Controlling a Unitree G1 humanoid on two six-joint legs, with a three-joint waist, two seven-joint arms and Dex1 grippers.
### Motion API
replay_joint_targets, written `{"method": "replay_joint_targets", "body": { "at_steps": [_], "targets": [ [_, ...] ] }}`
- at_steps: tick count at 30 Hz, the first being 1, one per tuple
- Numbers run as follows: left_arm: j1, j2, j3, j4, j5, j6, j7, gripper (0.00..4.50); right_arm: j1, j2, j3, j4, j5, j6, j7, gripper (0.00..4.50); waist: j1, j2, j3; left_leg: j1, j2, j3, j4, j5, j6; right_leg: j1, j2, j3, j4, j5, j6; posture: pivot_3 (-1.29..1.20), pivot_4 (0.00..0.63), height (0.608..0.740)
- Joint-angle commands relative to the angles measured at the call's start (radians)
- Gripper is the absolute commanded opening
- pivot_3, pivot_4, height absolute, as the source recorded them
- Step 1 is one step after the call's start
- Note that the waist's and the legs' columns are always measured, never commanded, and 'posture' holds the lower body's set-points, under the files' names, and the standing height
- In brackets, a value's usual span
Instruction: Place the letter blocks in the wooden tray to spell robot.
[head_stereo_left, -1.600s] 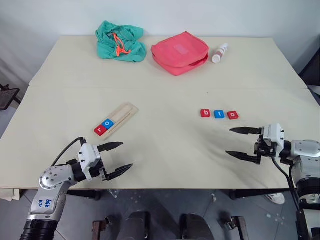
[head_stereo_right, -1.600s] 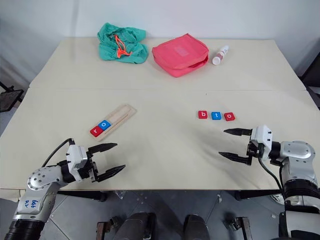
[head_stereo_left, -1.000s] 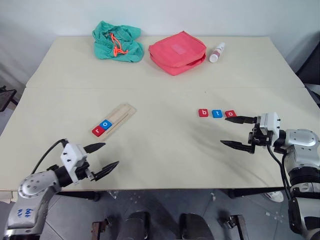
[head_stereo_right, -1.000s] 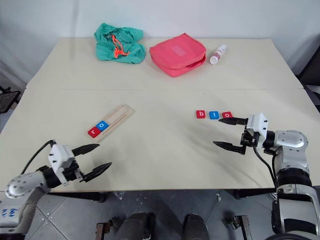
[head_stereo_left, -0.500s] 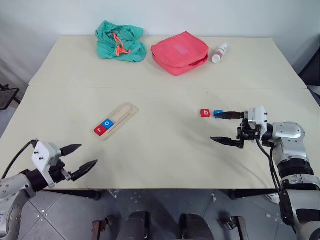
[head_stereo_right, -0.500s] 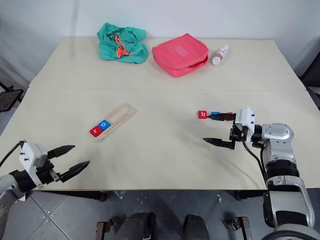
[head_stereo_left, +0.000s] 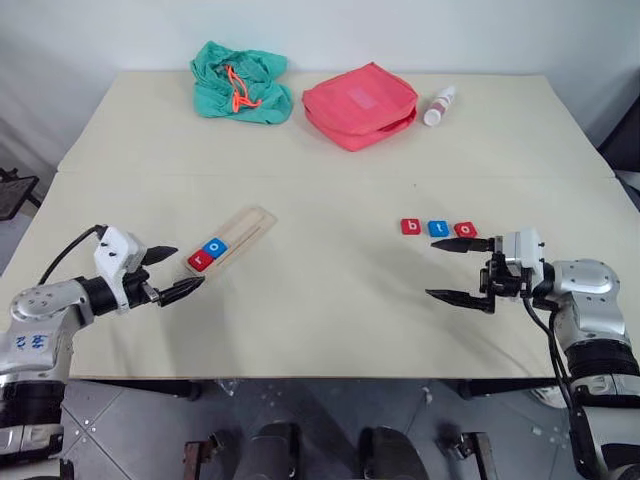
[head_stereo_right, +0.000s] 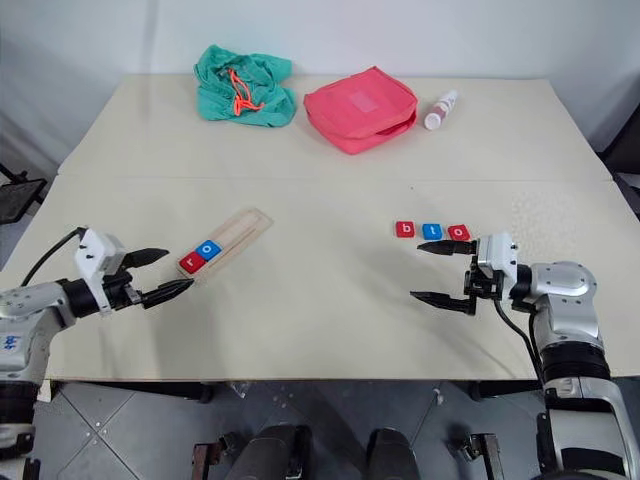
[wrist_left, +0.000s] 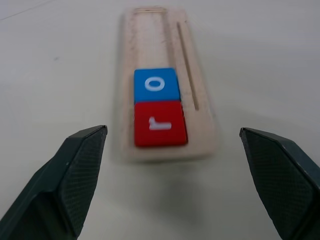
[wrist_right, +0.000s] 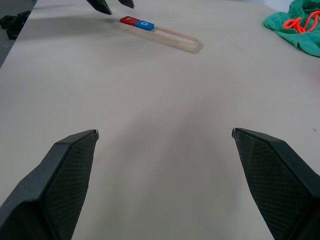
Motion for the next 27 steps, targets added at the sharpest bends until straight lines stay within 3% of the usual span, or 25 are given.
{"method": "replay_joint_targets", "body": {
  "at_steps": [1,11,27],
  "targets": [
    [-0.062,-0.002,-0.038,0.074,0.045,-0.010,0.000,4.50,0.040,-0.024,-0.046,-0.076,0.027,0.022,-0.012,4.48,0.000,0.000,0.000,0.000,0.000,0.000,0.000,0.000,0.000,0.000,0.000,0.000,0.000,0.000,0.000,0.00,0.150,0.740],
    [-0.214,-0.042,-0.135,0.249,0.129,-0.050,-0.029,4.50,0.143,-0.028,-0.084,-0.188,0.027,0.059,-0.065,4.48,0.004,0.000,0.000,0.000,0.000,0.000,0.001,0.000,0.000,-0.001,0.000,0.000,0.002,0.000,0.000,0.00,0.150,0.740],
    [-0.213,-0.022,-0.203,0.251,0.208,0.020,-0.043,4.50,0.155,-0.018,-0.083,-0.213,0.017,0.068,-0.097,4.48,0.004,0.000,0.000,0.001,0.000,0.000,0.002,0.000,0.000,0.000,-0.001,0.000,0.003,0.000,0.000,0.00,0.150,0.740]
  ]
}}
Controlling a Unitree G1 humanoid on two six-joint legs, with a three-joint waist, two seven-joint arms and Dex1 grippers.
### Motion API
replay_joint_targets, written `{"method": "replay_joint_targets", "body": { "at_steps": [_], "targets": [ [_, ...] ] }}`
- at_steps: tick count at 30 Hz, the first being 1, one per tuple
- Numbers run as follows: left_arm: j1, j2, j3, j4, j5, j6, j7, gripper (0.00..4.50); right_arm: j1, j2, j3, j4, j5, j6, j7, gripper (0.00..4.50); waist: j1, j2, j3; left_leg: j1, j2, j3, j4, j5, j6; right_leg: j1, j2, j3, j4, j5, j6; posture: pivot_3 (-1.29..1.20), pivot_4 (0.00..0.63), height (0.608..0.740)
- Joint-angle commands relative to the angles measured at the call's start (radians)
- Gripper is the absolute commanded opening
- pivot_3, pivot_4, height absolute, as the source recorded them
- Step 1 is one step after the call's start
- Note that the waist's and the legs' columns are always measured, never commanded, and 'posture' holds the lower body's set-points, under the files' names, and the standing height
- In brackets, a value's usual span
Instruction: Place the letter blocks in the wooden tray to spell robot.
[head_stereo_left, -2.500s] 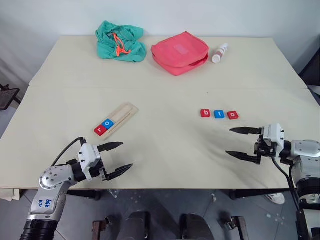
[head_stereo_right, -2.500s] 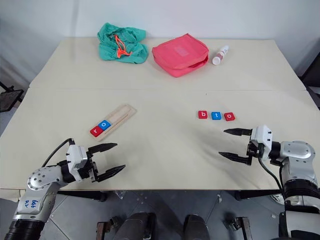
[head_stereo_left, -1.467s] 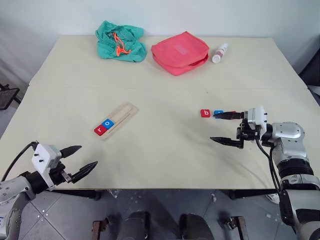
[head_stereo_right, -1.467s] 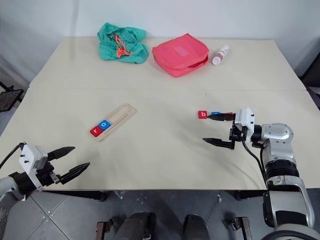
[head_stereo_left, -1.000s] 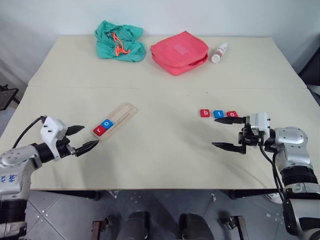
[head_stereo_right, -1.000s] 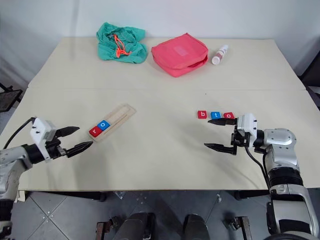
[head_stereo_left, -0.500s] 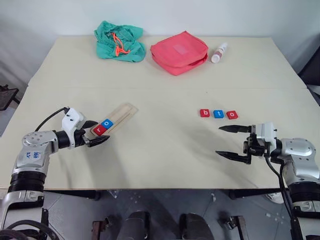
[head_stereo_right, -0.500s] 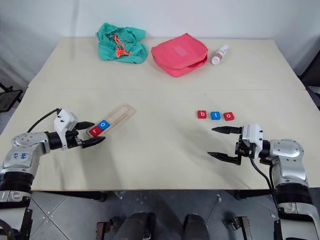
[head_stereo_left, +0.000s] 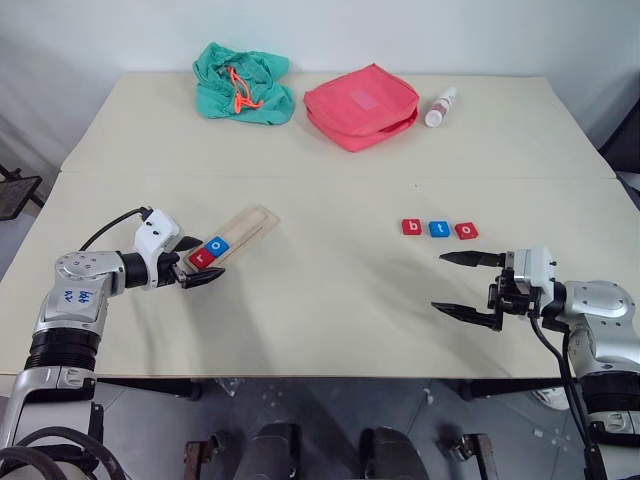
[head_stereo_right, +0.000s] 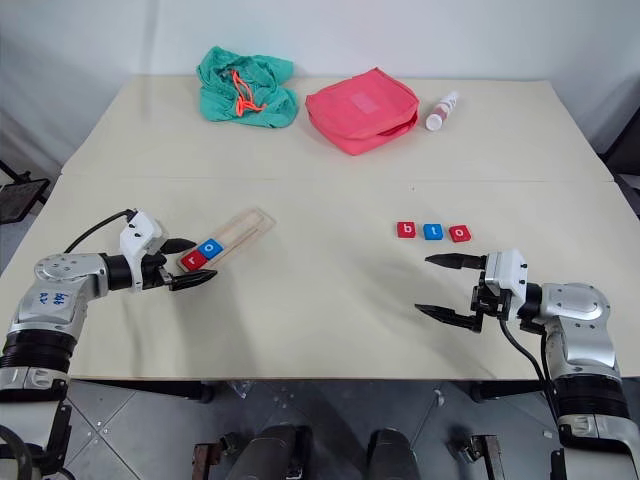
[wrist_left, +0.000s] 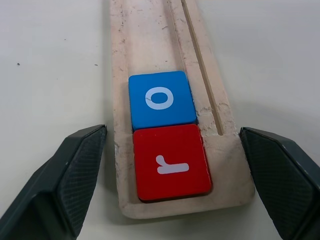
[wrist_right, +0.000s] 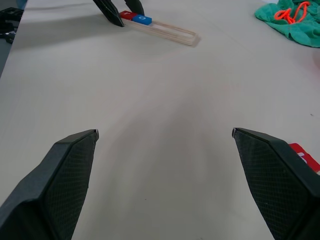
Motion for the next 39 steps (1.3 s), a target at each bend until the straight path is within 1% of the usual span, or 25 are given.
{"method": "replay_joint_targets", "body": {
  "at_steps": [1,2,3,5,7,10,13,18,20,23,29,34,39],
  "targets": [
    [0.023,0.012,-0.043,0.022,0.047,0.029,-0.014,4.50,-0.006,-0.010,-0.023,-0.021,0.015,-0.003,-0.006,4.48,0.000,0.000,0.000,0.000,0.000,0.000,0.000,0.000,0.000,0.000,0.000,0.000,0.000,0.000,0.000,0.00,0.150,0.740],
    [0.022,0.012,-0.049,0.025,0.050,0.029,-0.020,4.50,-0.009,-0.009,-0.022,-0.019,0.015,-0.003,-0.006,4.48,0.000,0.000,0.000,0.000,0.000,0.000,0.000,0.000,0.000,0.000,0.000,0.000,0.000,0.000,0.000,0.00,0.150,0.740],
    [0.022,0.009,-0.047,0.026,0.049,0.022,-0.017,4.32,-0.013,-0.008,-0.021,-0.017,0.014,-0.003,-0.006,4.49,0.000,0.000,0.000,0.000,0.000,0.000,0.000,0.000,0.000,0.000,0.000,0.000,0.000,0.000,0.000,0.00,0.150,0.740],
    [0.021,0.002,-0.038,0.031,0.048,0.019,0.002,3.90,-0.018,-0.008,-0.019,-0.014,0.013,-0.004,-0.006,4.50,-0.001,0.000,0.000,0.000,0.000,0.000,0.000,0.000,0.000,0.000,0.000,0.000,0.000,0.000,0.000,0.00,0.150,0.740],
    [0.022,-0.005,-0.034,0.034,0.044,-0.018,-0.002,3.39,-0.021,-0.007,-0.019,-0.012,0.011,-0.006,-0.007,4.50,-0.001,0.000,0.000,0.001,0.000,0.000,0.000,0.000,0.000,0.000,0.000,0.000,0.001,0.000,0.000,0.00,0.150,0.740],
    [0.029,-0.007,-0.036,0.028,0.040,-0.052,-0.020,3.39,-0.023,-0.007,-0.018,-0.011,0.010,-0.008,-0.006,4.50,0.000,0.000,0.000,0.000,0.000,0.000,0.001,0.000,0.000,0.000,0.000,0.000,0.001,0.000,0.000,0.00,0.150,0.740],
    [0.036,-0.003,-0.041,0.012,0.055,-0.065,-0.001,3.39,-0.025,-0.008,-0.018,-0.010,0.010,-0.007,-0.004,4.50,0.000,0.000,0.000,0.000,0.000,0.000,0.000,0.000,0.000,0.000,0.000,0.000,0.001,0.000,0.000,0.00,0.150,0.740],
    [0.042,-0.015,-0.036,-0.068,0.025,-0.079,-0.035,3.39,-0.040,-0.012,-0.016,-0.001,0.010,-0.007,0.004,4.50,0.000,0.000,0.000,0.000,0.000,0.000,0.000,0.000,0.000,0.000,0.000,0.000,0.001,0.000,0.000,0.00,0.150,0.740],
    [0.041,-0.029,-0.024,-0.095,0.008,-0.087,-0.037,3.39,-0.046,-0.013,-0.016,0.001,0.011,-0.006,0.008,4.50,0.002,0.000,0.000,0.000,0.000,-0.001,0.001,0.000,0.000,0.000,0.000,0.000,0.001,0.000,0.000,0.00,0.150,0.740],
    [0.038,-0.052,-0.038,-0.164,-0.013,-0.084,-0.068,3.39,-0.061,-0.017,-0.017,0.014,0.011,-0.004,0.017,4.50,0.003,0.000,0.000,0.000,0.000,-0.001,0.001,0.000,0.000,0.000,0.000,0.000,0.001,0.000,0.000,0.00,0.150,0.740],
    [-0.001,-0.122,-0.135,-0.276,0.007,-0.032,-0.113,3.39,-0.049,-0.053,-0.036,0.017,0.036,0.007,0.090,4.50,0.004,0.000,0.000,-0.002,0.000,0.000,0.001,0.000,0.000,0.000,0.000,0.000,0.000,0.000,0.000,0.00,0.150,0.740],
    [-0.048,-0.181,-0.202,-0.313,0.011,-0.010,-0.139,3.39,-0.025,-0.080,-0.066,0.020,0.033,-0.003,0.074,4.50,0.004,0.000,0.000,-0.002,0.000,0.000,0.001,0.000,0.000,0.000,0.000,0.000,0.000,0.000,0.000,0.00,0.150,0.740],
    [-0.105,-0.233,-0.257,-0.283,0.020,-0.013,-0.176,3.39,0.033,-0.080,-0.089,-0.029,0.040,0.003,0.037,4.50,0.007,0.000,0.000,-0.002,0.000,0.001,0.001,0.000,0.000,0.000,0.000,-0.001,-0.001,0.000,0.000,0.00,0.150,0.740]
  ]
}}
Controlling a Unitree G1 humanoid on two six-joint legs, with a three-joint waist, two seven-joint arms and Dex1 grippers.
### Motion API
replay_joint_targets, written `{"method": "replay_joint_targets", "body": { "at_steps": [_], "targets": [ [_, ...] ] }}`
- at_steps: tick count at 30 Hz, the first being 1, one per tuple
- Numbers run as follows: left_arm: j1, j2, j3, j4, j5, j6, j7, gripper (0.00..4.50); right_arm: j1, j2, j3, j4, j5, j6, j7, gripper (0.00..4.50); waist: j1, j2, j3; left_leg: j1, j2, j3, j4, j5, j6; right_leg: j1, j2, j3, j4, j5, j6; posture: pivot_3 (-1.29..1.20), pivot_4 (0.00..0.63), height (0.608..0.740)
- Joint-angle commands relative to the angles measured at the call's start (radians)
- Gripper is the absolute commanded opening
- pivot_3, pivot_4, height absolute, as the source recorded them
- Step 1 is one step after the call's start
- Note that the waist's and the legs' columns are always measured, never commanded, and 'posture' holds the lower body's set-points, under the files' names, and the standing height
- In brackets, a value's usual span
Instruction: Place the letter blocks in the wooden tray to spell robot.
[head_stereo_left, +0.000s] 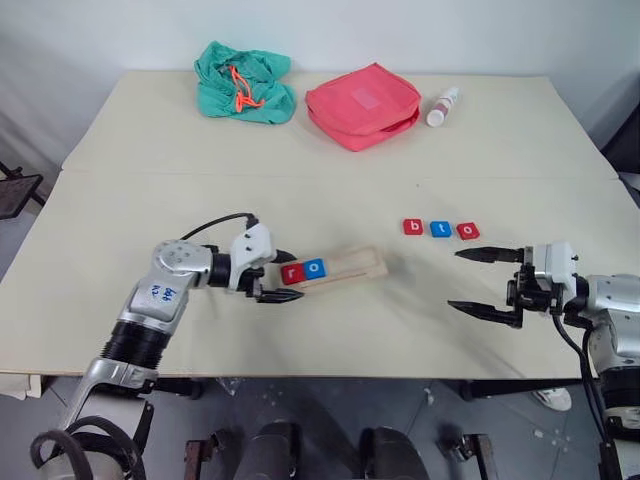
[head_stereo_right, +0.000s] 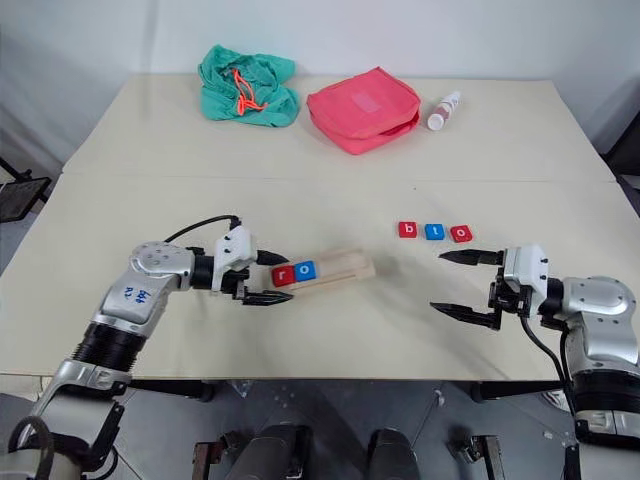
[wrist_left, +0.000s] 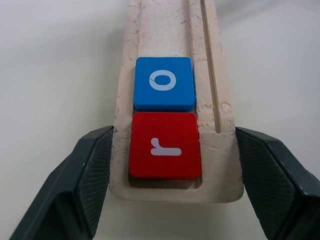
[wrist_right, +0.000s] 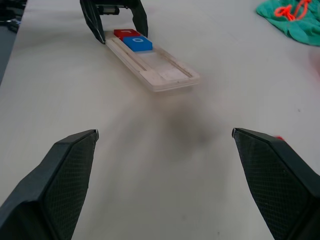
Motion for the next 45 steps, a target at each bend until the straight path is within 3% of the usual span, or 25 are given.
{"method": "replay_joint_targets", "body": {
  "at_steps": [1,19,22,29,40,43,45],
  "targets": [
    [-0.056,-0.042,-0.041,0.009,0.007,-0.021,-0.036,3.39,0.052,-0.015,-0.055,-0.070,0.032,0.002,-0.029,4.50,0.003,0.000,0.000,0.000,0.000,0.000,0.000,0.000,0.000,0.000,0.000,0.000,0.000,0.000,0.000,0.00,0.150,0.740],
    [-0.162,-0.158,-0.106,0.121,0.049,-0.034,-0.082,3.39,0.255,-0.013,-0.133,-0.260,0.058,0.041,-0.162,4.50,0.019,0.000,0.000,-0.001,0.000,0.000,0.001,0.000,0.001,0.001,0.000,-0.001,-0.001,0.000,0.000,0.00,0.150,0.740],
    [-0.159,-0.162,-0.102,0.115,0.051,-0.034,-0.079,4.37,0.251,-0.014,-0.130,-0.256,0.056,0.040,-0.168,4.50,0.018,0.000,0.000,-0.001,0.000,0.000,0.001,0.000,0.001,0.001,0.000,-0.001,-0.002,0.000,0.000,0.00,0.150,0.740],
    [-0.146,-0.163,-0.099,0.081,0.049,-0.011,-0.071,4.46,0.230,-0.015,-0.121,-0.238,0.053,0.039,-0.168,4.50,0.018,0.000,0.000,-0.001,0.000,0.000,0.001,0.000,0.001,0.001,0.000,-0.001,-0.002,0.000,0.000,0.00,0.150,0.740],
    [-0.077,-0.054,0.064,-0.068,-0.052,0.080,-0.034,4.46,0.177,-0.022,-0.129,-0.196,0.061,0.072,-0.171,4.50,0.017,0.000,0.000,-0.001,0.000,0.000,0.001,0.000,0.001,0.001,0.000,-0.001,-0.002,0.000,0.000,0.00,0.150,0.740],
    [-0.031,-0.017,0.149,-0.060,-0.096,0.026,-0.034,4.46,0.172,-0.009,-0.135,-0.195,0.065,0.122,-0.228,4.50,0.016,0.000,0.000,-0.001,0.000,-0.001,0.002,0.000,0.001,0.001,0.000,-0.001,-0.002,0.000,0.000,0.00,0.150,0.740],
    [0.010,-0.014,0.226,-0.030,-0.123,-0.112,-0.024,4.46,0.172,-0.001,-0.128,-0.185,0.038,0.148,-0.289,4.50,0.015,0.000,0.000,-0.001,0.000,-0.001,0.001,0.000,0.001,0.001,0.000,-0.001,-0.002,0.000,0.000,0.00,0.150,0.740]
  ]
}}
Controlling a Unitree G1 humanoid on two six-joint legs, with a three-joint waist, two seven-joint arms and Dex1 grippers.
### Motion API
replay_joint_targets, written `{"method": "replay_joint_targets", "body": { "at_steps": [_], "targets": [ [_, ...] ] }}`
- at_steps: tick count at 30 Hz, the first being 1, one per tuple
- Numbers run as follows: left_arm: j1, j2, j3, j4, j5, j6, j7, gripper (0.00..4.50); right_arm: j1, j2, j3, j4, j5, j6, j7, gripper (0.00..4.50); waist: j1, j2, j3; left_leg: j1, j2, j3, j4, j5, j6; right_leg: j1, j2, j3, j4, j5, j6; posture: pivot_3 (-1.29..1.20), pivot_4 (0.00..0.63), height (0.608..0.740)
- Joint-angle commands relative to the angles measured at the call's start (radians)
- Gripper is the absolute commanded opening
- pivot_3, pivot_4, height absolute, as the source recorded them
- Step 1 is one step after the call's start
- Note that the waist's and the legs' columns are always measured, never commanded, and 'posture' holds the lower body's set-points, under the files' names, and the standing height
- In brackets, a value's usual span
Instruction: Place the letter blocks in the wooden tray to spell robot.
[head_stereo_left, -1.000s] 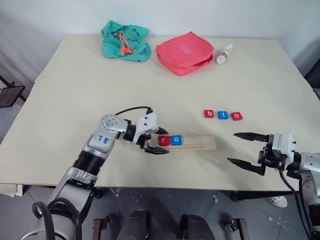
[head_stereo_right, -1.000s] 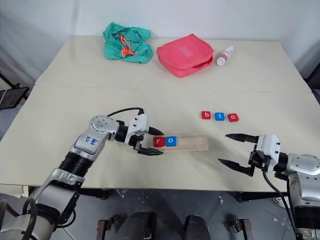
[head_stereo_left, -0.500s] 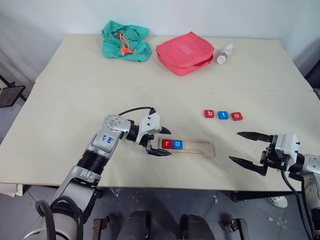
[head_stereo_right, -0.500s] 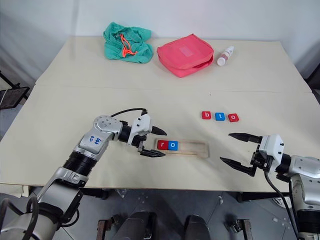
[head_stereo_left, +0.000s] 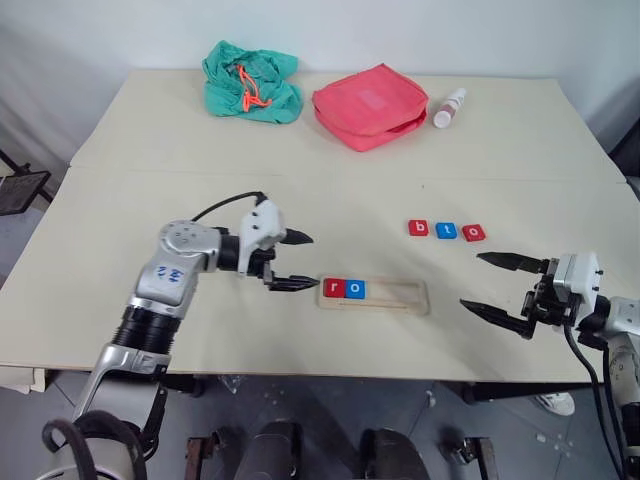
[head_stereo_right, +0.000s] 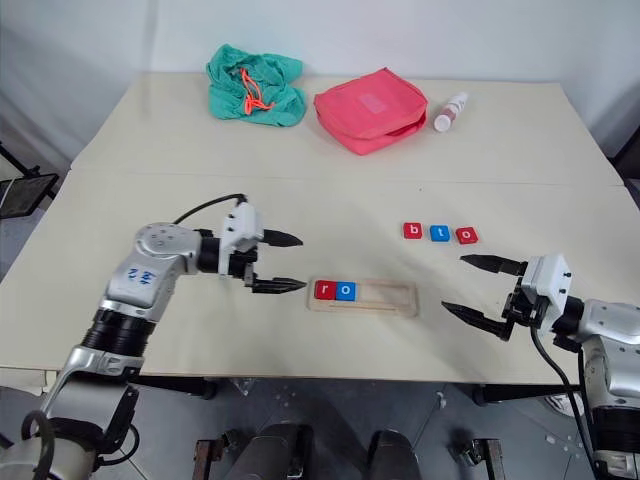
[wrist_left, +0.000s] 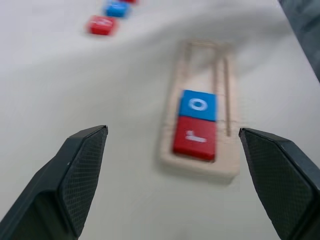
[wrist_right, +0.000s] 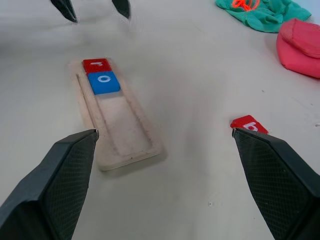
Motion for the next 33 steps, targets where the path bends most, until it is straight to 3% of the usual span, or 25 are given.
{"method": "replay_joint_targets", "body": {
  "at_steps": [1,5,7,12,22,33],
  "targets": [
    [0.054,0.004,0.144,0.023,-0.073,-0.202,0.026,4.46,-0.004,0.012,-0.026,0.005,-0.016,0.035,-0.095,4.50,0.000,0.000,0.000,0.000,0.000,0.000,0.000,0.000,0.000,0.000,0.000,0.000,0.000,0.000,0.000,0.00,0.150,0.740],
    [0.107,-0.017,0.201,0.033,-0.104,-0.298,0.054,4.46,-0.008,0.037,-0.036,0.013,-0.023,0.086,-0.203,4.50,0.003,0.000,0.000,0.000,0.000,0.000,0.000,0.000,0.000,0.000,0.000,-0.001,0.000,0.000,0.000,0.00,0.150,0.740],
    [0.152,-0.035,0.243,0.015,-0.185,-0.315,0.011,4.46,-0.007,0.057,-0.042,0.003,-0.022,0.114,-0.262,4.50,0.003,0.000,0.000,0.000,-0.001,-0.001,0.000,0.000,0.000,0.000,-0.001,0.000,0.000,0.000,0.000,0.00,0.150,0.740],
    [0.261,-0.021,0.246,-0.014,-0.231,-0.348,-0.059,4.46,0.029,0.082,-0.057,-0.050,-0.011,0.180,-0.371,4.50,-0.001,0.000,0.000,0.000,0.000,0.000,0.000,0.000,0.000,0.000,0.000,-0.001,0.000,0.000,0.000,0.00,0.150,0.740],
    [0.316,-0.010,0.235,0.124,-0.266,-0.466,-0.254,4.46,0.238,0.046,-0.121,-0.219,0.021,0.228,-0.343,4.50,0.002,0.000,0.000,0.001,0.000,0.001,0.000,0.000,0.000,0.001,0.000,0.000,0.000,0.000,0.000,0.00,0.150,0.740],
    [0.234,-0.029,0.225,0.243,-0.268,-0.518,-0.329,4.46,0.244,0.040,-0.167,-0.212,0.019,0.212,-0.330,4.50,0.000,0.000,0.000,0.002,0.000,0.002,-0.001,0.000,0.000,0.001,0.000,0.000,0.000,0.000,0.000,0.00,0.150,0.740]
  ]
}}
